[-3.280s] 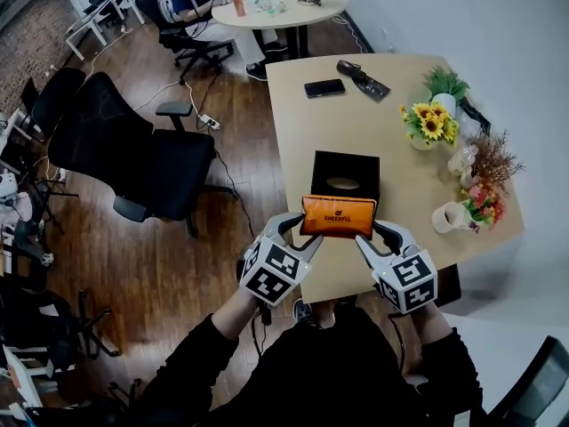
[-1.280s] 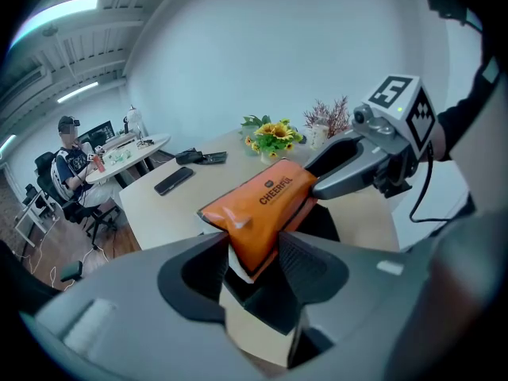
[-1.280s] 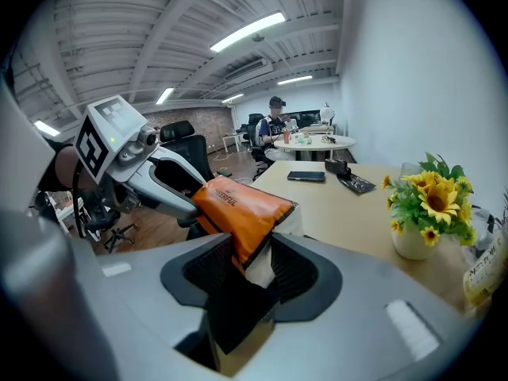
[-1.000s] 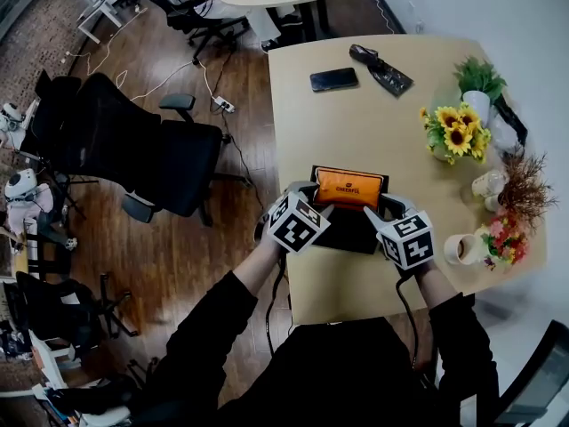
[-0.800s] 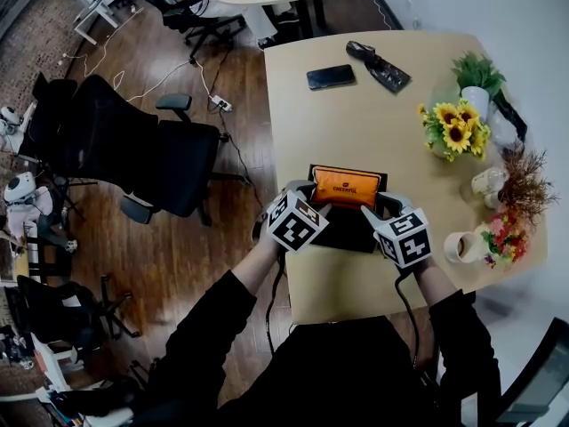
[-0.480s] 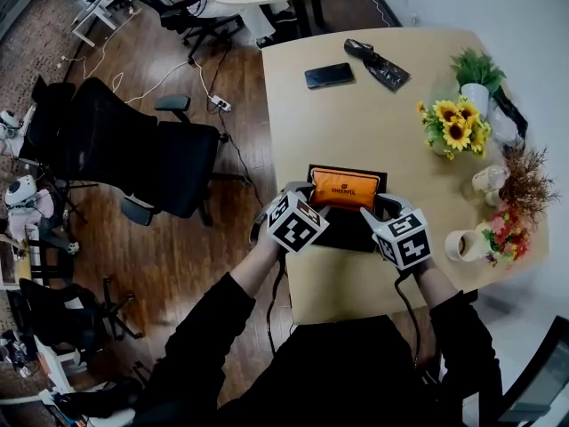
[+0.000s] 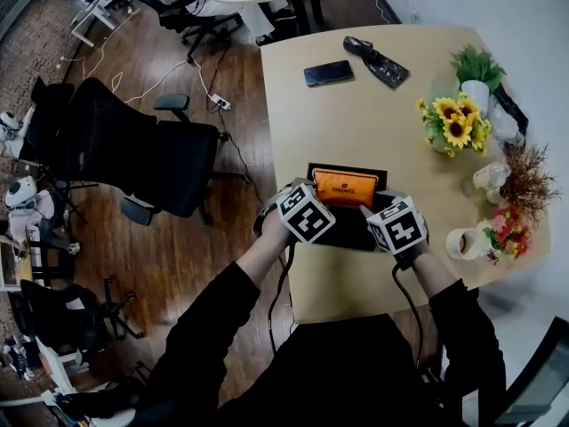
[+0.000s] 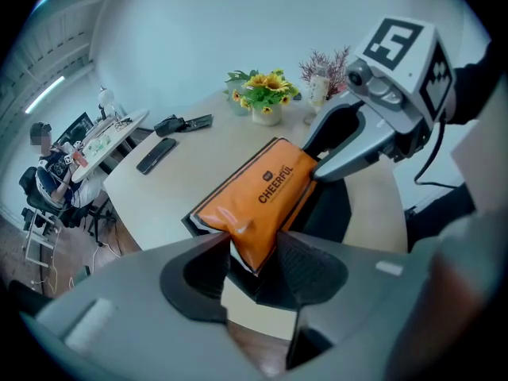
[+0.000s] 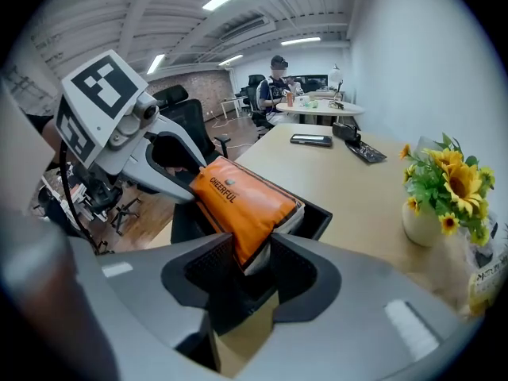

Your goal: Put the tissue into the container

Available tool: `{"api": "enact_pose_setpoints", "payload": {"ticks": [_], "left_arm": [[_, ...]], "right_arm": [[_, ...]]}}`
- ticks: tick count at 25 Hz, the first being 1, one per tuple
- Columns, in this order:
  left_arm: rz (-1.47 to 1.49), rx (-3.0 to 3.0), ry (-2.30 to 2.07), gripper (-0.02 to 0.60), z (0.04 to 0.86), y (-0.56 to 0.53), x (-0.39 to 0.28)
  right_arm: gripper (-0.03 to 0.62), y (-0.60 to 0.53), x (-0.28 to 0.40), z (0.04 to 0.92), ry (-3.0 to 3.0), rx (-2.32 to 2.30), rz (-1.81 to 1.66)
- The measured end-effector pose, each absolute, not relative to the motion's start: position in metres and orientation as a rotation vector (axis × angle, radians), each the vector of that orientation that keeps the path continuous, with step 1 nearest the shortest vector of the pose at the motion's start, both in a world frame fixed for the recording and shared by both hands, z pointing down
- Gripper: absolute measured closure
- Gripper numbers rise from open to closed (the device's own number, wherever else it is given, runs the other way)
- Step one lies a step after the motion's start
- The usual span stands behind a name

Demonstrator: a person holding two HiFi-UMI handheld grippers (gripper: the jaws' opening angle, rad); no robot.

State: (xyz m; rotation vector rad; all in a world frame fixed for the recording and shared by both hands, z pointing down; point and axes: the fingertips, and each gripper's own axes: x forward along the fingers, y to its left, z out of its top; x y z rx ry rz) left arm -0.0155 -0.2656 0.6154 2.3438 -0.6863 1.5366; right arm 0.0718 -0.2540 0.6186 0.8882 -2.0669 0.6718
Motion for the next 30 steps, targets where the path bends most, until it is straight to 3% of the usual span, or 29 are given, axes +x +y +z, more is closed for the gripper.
{"api": "enact_pose_setpoints", "payload": {"ticks": [22,30], "left_arm": [[2.049,2.120,-0.413,0.431,0.649,-0.272,-0.024],[1.974,2.127,-0.474,0.428,0.653,-0.275,-0.027]], "right_arm": [[0.448,-0.259,0.075,0.649,-1.699,0.624,0.680],[0.443,-0.262,0.079,0.647,-1.680,0.666,0.651]]}}
